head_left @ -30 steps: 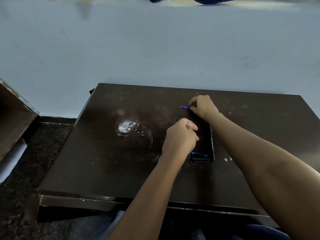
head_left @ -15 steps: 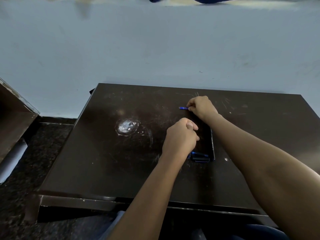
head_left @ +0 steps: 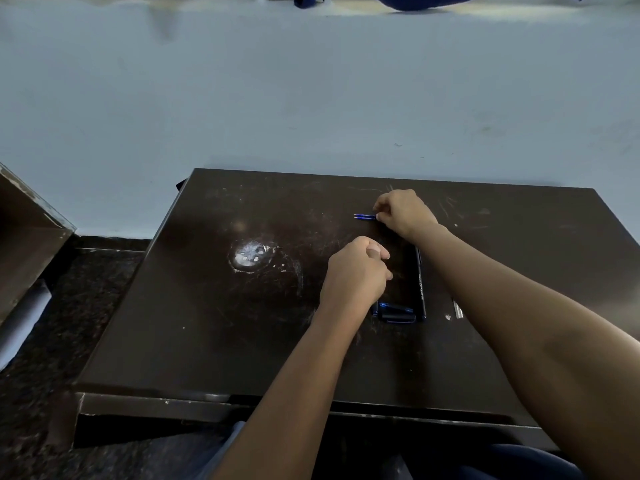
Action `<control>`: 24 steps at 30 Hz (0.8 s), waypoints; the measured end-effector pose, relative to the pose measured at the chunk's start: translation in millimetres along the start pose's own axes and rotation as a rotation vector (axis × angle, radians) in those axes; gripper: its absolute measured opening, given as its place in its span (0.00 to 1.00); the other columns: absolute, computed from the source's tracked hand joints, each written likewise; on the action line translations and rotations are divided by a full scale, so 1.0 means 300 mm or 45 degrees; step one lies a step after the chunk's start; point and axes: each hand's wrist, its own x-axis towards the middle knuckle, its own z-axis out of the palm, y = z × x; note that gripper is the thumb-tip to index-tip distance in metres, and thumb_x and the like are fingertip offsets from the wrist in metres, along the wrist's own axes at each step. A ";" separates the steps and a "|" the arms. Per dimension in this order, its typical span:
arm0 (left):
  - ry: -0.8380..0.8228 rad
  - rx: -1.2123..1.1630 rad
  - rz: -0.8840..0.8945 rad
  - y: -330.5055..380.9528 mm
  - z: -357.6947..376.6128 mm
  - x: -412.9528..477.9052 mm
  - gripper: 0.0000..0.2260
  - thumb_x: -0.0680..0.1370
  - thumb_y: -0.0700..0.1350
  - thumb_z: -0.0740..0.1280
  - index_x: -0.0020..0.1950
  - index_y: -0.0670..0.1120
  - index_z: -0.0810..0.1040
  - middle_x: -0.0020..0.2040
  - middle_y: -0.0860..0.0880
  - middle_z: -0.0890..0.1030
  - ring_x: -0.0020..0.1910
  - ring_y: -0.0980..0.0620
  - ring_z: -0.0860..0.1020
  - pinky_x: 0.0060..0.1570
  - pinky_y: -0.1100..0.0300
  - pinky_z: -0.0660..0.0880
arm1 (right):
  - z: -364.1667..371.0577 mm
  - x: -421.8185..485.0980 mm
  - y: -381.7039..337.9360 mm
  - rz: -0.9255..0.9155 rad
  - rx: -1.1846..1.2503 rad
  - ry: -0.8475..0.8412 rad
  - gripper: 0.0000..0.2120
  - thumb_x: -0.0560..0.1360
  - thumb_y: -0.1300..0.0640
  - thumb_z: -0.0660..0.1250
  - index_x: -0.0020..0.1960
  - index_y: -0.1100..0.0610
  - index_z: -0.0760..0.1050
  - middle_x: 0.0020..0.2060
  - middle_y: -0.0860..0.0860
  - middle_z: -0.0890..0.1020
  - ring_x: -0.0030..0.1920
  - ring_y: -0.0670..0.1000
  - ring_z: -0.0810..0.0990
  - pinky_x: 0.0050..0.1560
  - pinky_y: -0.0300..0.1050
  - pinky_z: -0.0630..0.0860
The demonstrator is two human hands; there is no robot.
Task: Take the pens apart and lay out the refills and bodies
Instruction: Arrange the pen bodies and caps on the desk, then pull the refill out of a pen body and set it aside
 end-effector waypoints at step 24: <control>0.057 0.083 0.024 -0.006 0.002 -0.011 0.15 0.83 0.42 0.53 0.62 0.46 0.77 0.56 0.48 0.81 0.43 0.57 0.76 0.38 0.68 0.70 | -0.077 -0.374 0.147 0.933 0.196 -0.103 0.06 0.70 0.62 0.68 0.37 0.61 0.71 0.37 0.57 0.80 0.41 0.59 0.84 0.48 0.52 0.81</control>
